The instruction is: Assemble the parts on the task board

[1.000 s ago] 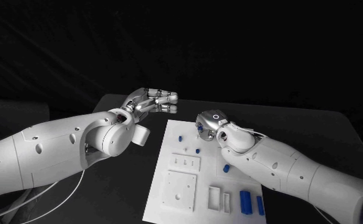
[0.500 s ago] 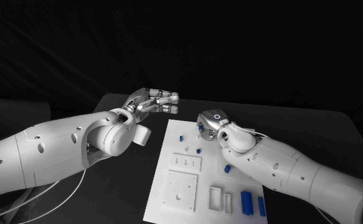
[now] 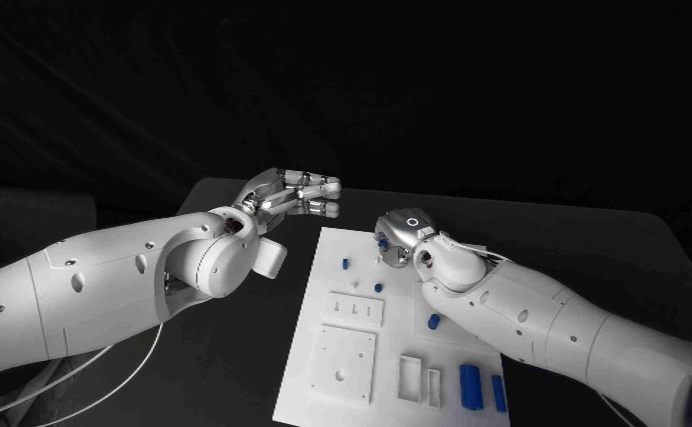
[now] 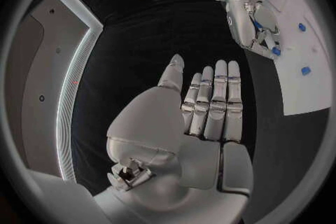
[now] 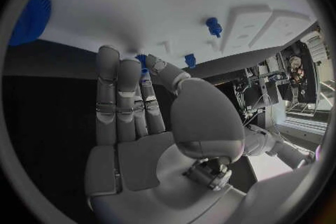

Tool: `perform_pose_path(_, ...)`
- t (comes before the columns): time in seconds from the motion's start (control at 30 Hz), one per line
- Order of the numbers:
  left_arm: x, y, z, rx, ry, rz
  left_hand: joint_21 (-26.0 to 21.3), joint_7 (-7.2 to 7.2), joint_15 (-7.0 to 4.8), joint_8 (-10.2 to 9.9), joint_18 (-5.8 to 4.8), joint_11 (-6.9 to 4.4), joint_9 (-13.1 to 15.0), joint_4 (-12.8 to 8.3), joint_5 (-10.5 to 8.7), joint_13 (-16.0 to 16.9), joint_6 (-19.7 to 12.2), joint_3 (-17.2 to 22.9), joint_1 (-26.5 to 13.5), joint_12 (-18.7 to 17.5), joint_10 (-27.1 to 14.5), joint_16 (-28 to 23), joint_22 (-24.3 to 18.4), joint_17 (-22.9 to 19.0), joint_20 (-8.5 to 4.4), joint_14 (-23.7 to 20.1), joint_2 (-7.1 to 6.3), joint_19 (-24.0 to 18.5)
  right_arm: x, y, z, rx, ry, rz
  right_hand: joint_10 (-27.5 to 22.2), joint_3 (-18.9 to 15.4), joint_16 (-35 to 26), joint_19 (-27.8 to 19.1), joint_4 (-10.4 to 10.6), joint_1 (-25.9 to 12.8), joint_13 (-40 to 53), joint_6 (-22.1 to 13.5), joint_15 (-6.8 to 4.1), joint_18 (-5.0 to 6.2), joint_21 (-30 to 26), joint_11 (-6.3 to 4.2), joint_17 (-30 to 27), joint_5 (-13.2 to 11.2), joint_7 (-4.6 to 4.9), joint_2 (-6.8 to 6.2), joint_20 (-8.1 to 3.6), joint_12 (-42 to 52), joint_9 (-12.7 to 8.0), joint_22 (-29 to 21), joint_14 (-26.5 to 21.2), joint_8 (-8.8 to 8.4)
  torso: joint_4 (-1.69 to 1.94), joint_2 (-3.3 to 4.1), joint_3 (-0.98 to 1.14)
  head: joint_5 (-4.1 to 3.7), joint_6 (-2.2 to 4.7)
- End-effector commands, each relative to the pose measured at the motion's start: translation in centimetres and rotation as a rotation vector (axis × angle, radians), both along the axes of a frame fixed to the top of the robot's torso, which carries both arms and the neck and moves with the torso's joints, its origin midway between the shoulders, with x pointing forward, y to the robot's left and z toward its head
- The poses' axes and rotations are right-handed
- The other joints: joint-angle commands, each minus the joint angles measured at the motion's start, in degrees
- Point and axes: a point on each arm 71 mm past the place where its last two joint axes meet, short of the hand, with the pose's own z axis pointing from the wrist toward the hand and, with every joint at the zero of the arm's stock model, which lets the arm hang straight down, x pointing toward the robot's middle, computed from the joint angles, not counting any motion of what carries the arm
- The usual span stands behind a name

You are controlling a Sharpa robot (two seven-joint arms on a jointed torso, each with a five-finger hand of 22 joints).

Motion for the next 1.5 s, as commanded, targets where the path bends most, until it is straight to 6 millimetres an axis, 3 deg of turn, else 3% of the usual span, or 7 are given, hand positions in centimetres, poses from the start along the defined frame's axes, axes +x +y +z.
perform_pose_path(0.03, 0.0, -0.3, 0.2, -0.002, -0.005, -0.022, 0.22, 0.00, 0.23, 0.07, -0.64, 0.17, 0.10, -0.27, -0.09, 0.10, -0.25, -0.09, -0.44, 0.10, -0.39, 0.36, -0.05, -0.02, -0.12, -0.08, -0.34, -0.47, 0.1, 0.0, -0.1, -0.024, 0.008, -0.001, -0.05, -0.37, -0.44, 0.28, -0.06, 0.72, 0.00, -0.45, -0.05, 0.64, -0.28, -0.42, -0.08, -0.27, -0.06, 0.06, 0.08, 0.23, -0.01, 0.12, 0.01, 0.21, -0.01, 0.08, -0.06, 0.17, 0.01)
perform_pose_path(0.37, 0.0, -0.3, 0.2, -0.002, -0.003, -0.024, 0.23, 0.02, 0.26, 0.06, -0.64, 0.21, 0.09, -0.19, -0.14, 0.09, -0.33, -0.07, -0.47, 0.09, -0.47, 0.36, -0.10, -0.01, -0.09, -0.12, -0.46, -0.49, 0.2, -0.1, -0.3, -0.026, 0.025, -0.005, -1.01, -0.91, -0.63, 0.57, 0.11, 0.50, -0.02, -1.26, 0.16, 0.69, -1.29, -0.14, -0.15, -0.50, 0.16, -0.12, 0.28, 0.23, -0.03, 0.64, 0.02, 0.20, -0.10, 0.15, -0.04, 0.22, -0.06)
perform_pose_path(0.53, 0.0, -0.3, 0.2, -0.001, -0.003, -0.023, 0.21, 0.07, 0.28, 0.05, -0.65, 0.24, 0.09, -0.19, -0.14, 0.10, -0.45, -0.05, -0.47, 0.10, -0.54, 0.34, -0.13, -0.02, -0.07, -0.18, -0.51, -0.53, 0.3, -0.2, -0.2, 0.007, 0.021, -0.004, -7.61, -2.27, -1.66, 0.42, 0.46, -0.60, -0.12, -6.68, 1.36, 1.20, -2.75, 1.70, -0.75, 0.17, 1.30, -2.13, 1.26, 0.26, -0.18, 0.02, -0.16, 0.16, -0.07, 0.13, -0.08, 0.22, -0.04)
perform_pose_path(0.73, 0.0, -0.1, 0.2, 0.000, -0.003, -0.019, 0.19, 0.10, 0.31, 0.06, -0.64, 0.29, 0.09, -0.19, -0.12, 0.10, -0.50, -0.03, -0.47, 0.09, -0.66, 0.32, -0.15, -0.02, -0.05, -0.22, -0.60, -0.57, 0.2, -0.2, 0.2, 0.063, 0.004, 0.009, -22.42, -15.27, -3.13, 2.48, 5.10, 4.92, -0.45, -15.73, 2.77, 3.24, -7.01, 4.06, -2.06, 1.30, -0.52, -3.80, 3.00, 0.00, -0.37, -3.09, 0.08, -0.01, -0.14, 0.18, -0.03, 0.14, 0.04)
perform_pose_path(1.1, 0.1, 0.5, 0.2, 0.003, -0.005, -0.004, 0.19, 0.11, 0.31, 0.07, -0.63, 0.30, 0.09, -0.18, -0.13, 0.10, -0.55, 0.03, -0.46, 0.10, -0.70, 0.33, -0.16, -0.02, -0.04, -0.24, -0.63, -0.58, -0.2, -2.0, 3.6, 0.192, -0.039, 0.013, -20.59, -17.04, -2.65, 3.25, 8.32, 5.39, -0.38, -14.28, 2.74, 3.17, -7.81, 3.91, -1.94, 2.32, -0.39, -4.62, 2.99, 0.03, -0.32, -3.36, 0.12, 0.03, -0.55, 0.07, -0.03, -1.16, 0.18)
perform_pose_path(1.37, 0.1, 1.2, 0.4, 0.002, -0.015, 0.010, 0.22, 0.17, 0.35, 0.05, -0.60, 0.42, 0.08, -0.30, -0.01, 0.10, -0.64, 0.23, -0.24, 0.09, -1.12, 0.34, -0.18, -0.02, -0.02, -0.30, -0.72, -0.59, -0.6, -6.5, 6.1, 0.258, -0.004, -0.044, -4.45, -16.93, -1.49, 3.50, 6.43, 1.13, 0.24, -11.06, 0.66, 2.34, -6.79, 0.96, -1.20, 5.53, 2.05, -3.07, 1.34, 1.13, -0.12, -2.20, 0.31, 0.25, -2.22, -0.26, 0.33, -2.87, 0.63)
perform_pose_path(1.5, 0.2, 1.6, 0.4, 0.003, -0.017, 0.017, 0.24, 0.17, 0.34, 0.08, -0.57, 0.43, 0.09, -0.35, 0.05, 0.09, -0.62, 0.30, -0.17, 0.09, -1.21, 0.34, -0.17, -0.02, -0.02, -0.29, -0.68, -0.59, -0.5, -8.7, 6.1, 0.254, 0.046, -0.080, 6.51, -19.43, -0.94, 3.18, 5.72, 1.70, 2.39, -10.97, -1.78, -0.23, -5.74, -2.31, 0.22, 5.72, 1.09, -2.95, -1.43, 2.02, -0.10, -0.97, -0.05, 0.23, -3.25, -0.45, 0.48, -3.22, 0.68)
